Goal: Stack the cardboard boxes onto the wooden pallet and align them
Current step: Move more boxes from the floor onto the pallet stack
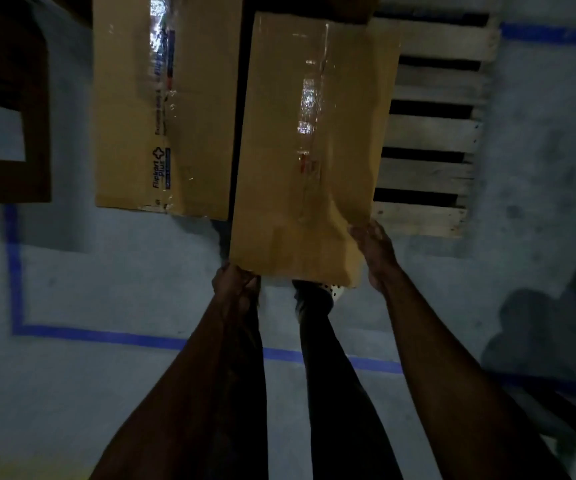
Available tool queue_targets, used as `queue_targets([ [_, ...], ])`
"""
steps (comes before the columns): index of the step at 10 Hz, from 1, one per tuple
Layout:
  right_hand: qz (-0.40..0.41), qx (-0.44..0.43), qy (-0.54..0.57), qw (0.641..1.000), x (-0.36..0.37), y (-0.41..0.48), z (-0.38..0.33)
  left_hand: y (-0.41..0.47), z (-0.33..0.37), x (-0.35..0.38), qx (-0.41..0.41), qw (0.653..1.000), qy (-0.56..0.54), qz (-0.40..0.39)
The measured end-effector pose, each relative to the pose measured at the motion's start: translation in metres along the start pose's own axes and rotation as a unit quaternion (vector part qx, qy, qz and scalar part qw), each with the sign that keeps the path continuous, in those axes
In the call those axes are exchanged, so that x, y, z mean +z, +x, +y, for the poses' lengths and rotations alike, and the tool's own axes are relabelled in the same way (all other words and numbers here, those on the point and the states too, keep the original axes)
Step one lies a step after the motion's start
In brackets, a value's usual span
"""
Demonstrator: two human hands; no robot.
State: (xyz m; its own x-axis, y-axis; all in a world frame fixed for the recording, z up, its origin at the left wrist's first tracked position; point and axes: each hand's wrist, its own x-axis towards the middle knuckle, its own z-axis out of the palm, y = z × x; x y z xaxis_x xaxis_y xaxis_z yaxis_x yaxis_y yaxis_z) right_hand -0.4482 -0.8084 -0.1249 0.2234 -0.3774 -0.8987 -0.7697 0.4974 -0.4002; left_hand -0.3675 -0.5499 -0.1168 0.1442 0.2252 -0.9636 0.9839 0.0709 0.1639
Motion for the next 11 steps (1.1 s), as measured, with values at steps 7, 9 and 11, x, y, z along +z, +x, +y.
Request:
queue_targets([
  [7, -0.015, 0.222, 0.027, 0.975, 0.026, 0.001, -0.006, 0.027, 0.049, 0.000, 0.005, 0.986, -0.109, -0.127],
  [9, 0.010, 0.186, 0.033, 0.982, 0.036, 0.003, -0.010, 0.018, 0.057, -0.002, -0.008, 0.975, -0.138, -0.174],
  [11, 0.006, 0.149, 0.053, 0.987, 0.038, 0.005, -0.017, 0.018, 0.065, 0.003, 0.006, 0.977, -0.133, -0.166],
])
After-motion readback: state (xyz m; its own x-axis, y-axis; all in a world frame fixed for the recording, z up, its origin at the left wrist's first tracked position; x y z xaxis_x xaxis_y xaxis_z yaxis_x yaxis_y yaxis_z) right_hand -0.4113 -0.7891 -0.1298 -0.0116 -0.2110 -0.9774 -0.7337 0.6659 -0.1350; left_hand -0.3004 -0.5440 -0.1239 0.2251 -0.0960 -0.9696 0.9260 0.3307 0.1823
